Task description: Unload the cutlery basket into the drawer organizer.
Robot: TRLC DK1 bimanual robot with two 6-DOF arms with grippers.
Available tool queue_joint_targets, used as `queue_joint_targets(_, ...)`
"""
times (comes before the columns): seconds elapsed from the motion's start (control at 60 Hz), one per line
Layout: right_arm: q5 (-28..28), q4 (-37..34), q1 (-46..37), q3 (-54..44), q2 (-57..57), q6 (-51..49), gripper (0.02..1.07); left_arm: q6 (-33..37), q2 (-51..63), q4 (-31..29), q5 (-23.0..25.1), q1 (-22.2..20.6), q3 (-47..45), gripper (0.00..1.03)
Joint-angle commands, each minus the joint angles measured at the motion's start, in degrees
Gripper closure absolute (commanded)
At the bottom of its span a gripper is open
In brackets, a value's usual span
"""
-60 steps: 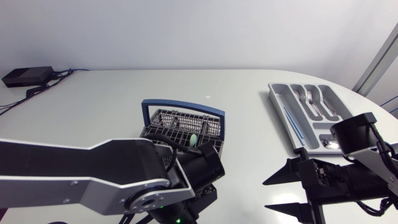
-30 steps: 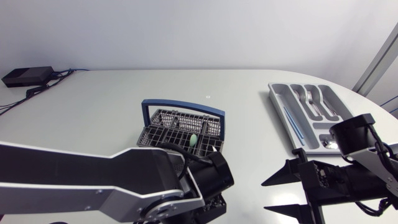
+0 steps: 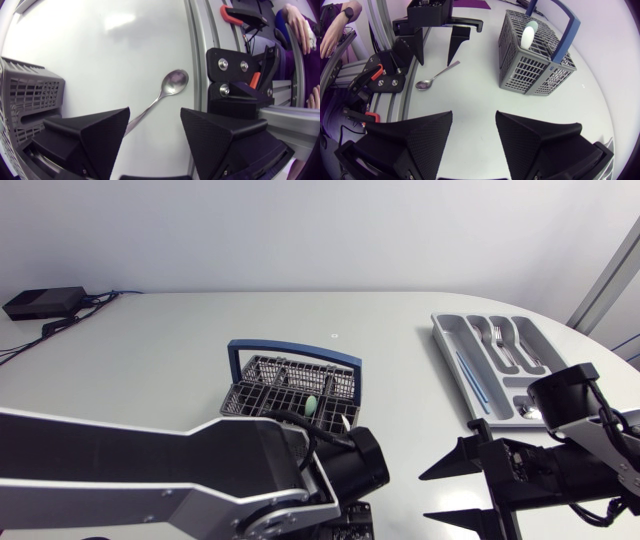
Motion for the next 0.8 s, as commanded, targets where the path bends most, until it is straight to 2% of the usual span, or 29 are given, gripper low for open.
queue_joint_targets(0.0,-0.6,-0.1,0.0,-1.8,0.6,-1.5,0.43,5.6,-0.3,-0.6,-0.7,-0.4,0.9,0.32)
queue_joint_targets(0.233,-0.7,0.0,0.3,-1.6,1.4,-2.0,0.43,14.3,0.4,-0.9,-2.2,-0.4,1.4,0.31)
queue_joint_targets(0.283,-0.7,0.1,0.3,-1.7,1.4,-2.1,0.43,17.8,0.5,-2.7,-2.2,-0.5,1.3,0.23)
queue_joint_targets(0.35,-0.7,0.1,0.2,-1.8,1.7,-2.2,0.43,19.8,1.2,-3.1,-2.2,-0.5,1.6,0.20)
queue_joint_targets(0.783,-0.9,0.1,0.0,-2.3,1.9,-2.7,0.43,21.2,5.9,-3.5,-1.5,-0.2,5.0,0.21)
